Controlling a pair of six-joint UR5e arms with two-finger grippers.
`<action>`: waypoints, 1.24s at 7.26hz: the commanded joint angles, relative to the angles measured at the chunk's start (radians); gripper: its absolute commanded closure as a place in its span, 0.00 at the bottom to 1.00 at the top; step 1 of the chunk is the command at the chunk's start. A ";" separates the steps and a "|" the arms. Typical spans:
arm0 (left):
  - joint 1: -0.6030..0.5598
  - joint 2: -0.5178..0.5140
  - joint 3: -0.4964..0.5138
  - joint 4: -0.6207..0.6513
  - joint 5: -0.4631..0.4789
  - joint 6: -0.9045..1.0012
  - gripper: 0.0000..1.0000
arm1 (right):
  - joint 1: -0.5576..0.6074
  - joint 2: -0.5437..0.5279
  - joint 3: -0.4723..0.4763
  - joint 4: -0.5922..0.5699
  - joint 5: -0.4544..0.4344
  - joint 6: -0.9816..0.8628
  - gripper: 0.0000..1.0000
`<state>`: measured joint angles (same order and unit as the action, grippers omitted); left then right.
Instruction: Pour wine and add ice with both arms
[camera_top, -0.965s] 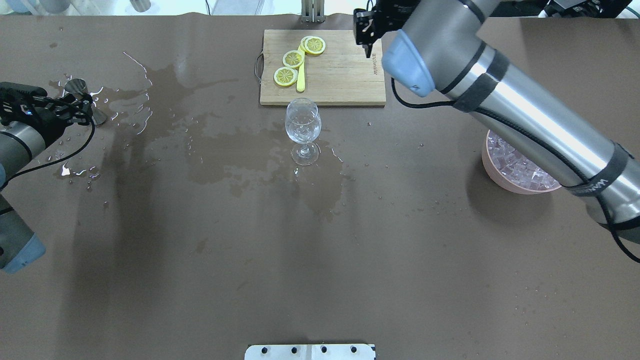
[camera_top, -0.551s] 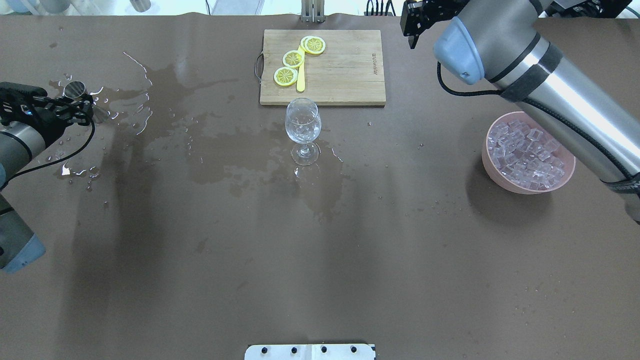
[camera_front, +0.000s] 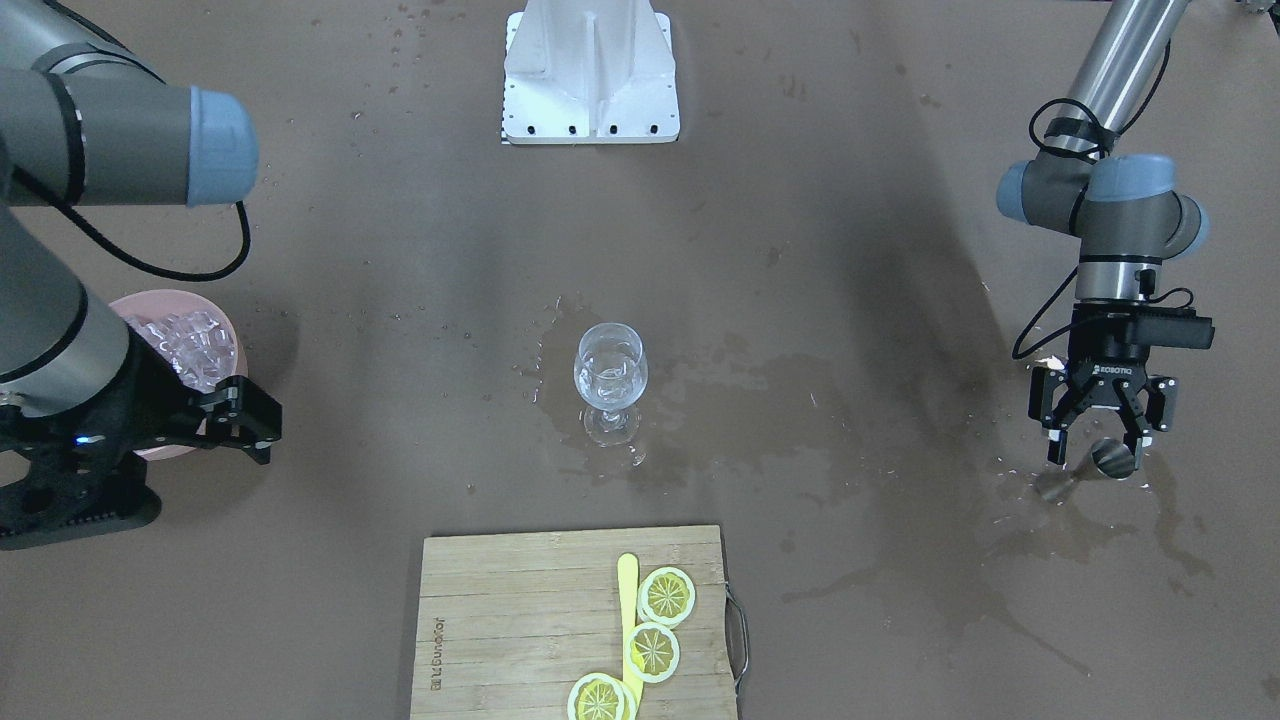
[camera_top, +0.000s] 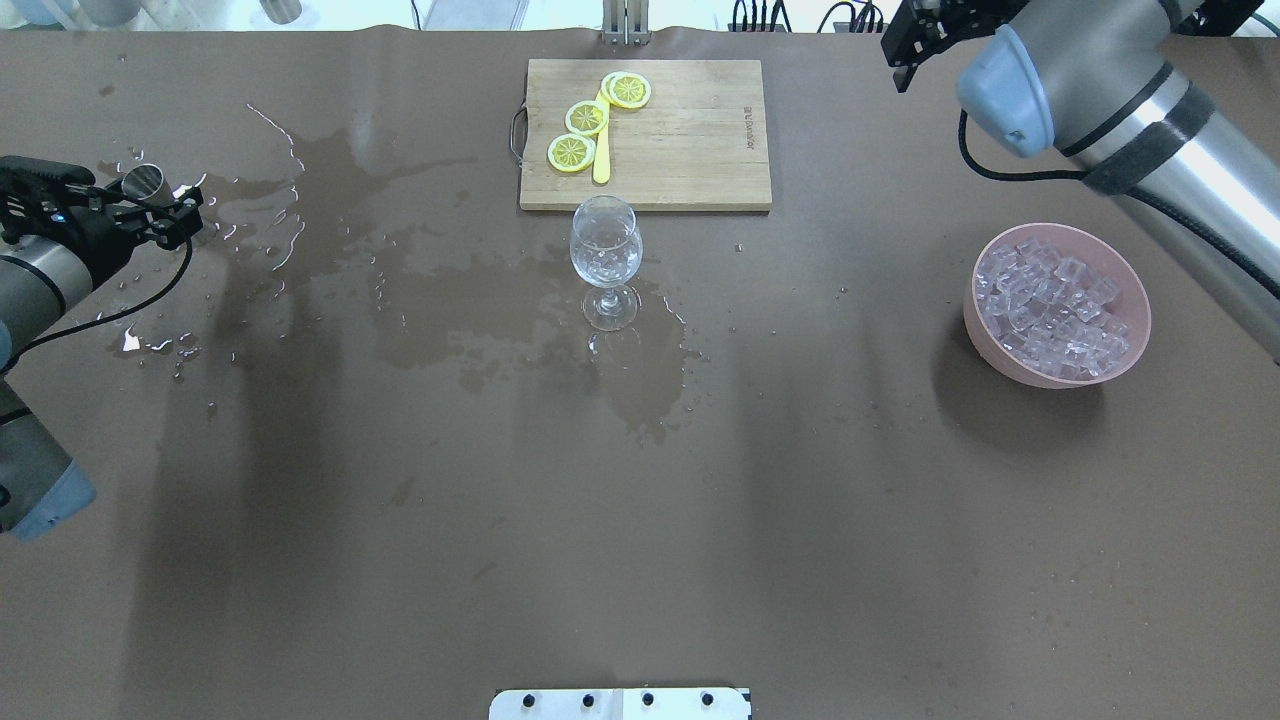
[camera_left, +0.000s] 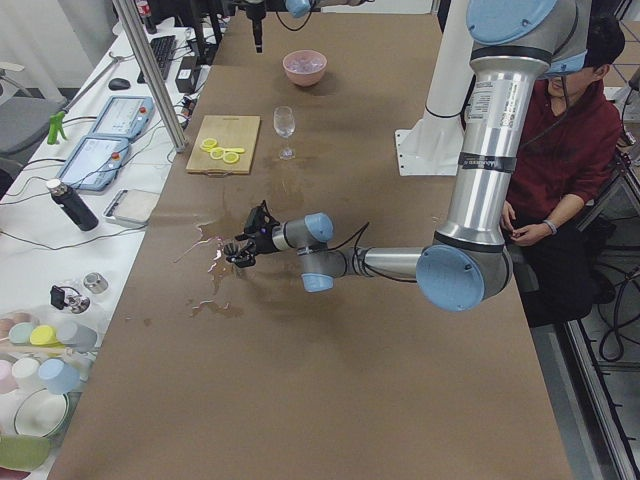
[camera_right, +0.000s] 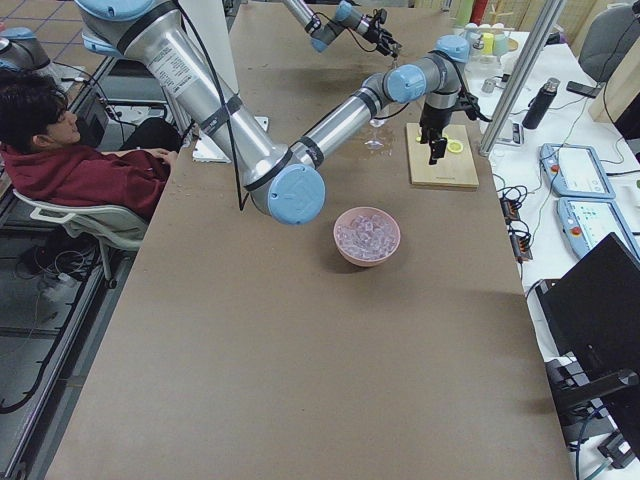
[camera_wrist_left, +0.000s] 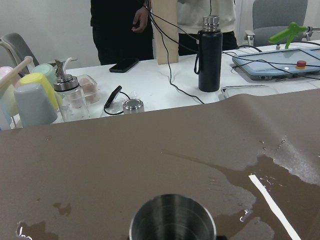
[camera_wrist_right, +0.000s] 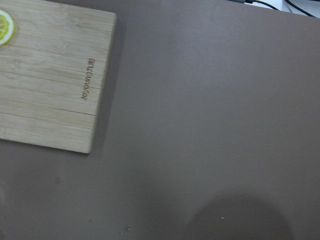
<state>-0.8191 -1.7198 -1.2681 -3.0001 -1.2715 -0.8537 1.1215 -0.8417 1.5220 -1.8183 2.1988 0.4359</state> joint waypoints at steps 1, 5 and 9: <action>-0.056 0.012 -0.028 0.007 -0.090 0.002 0.02 | 0.070 -0.098 0.004 -0.001 0.068 -0.116 0.00; -0.263 0.012 -0.127 0.218 -0.418 0.004 0.02 | 0.185 -0.256 0.012 0.000 0.071 -0.328 0.00; -0.513 -0.007 -0.268 0.599 -0.825 0.185 0.02 | 0.363 -0.509 -0.012 0.154 0.113 -0.431 0.00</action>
<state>-1.2582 -1.7204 -1.4723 -2.5687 -1.9784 -0.7676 1.4223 -1.2971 1.5217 -1.6885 2.2940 0.0291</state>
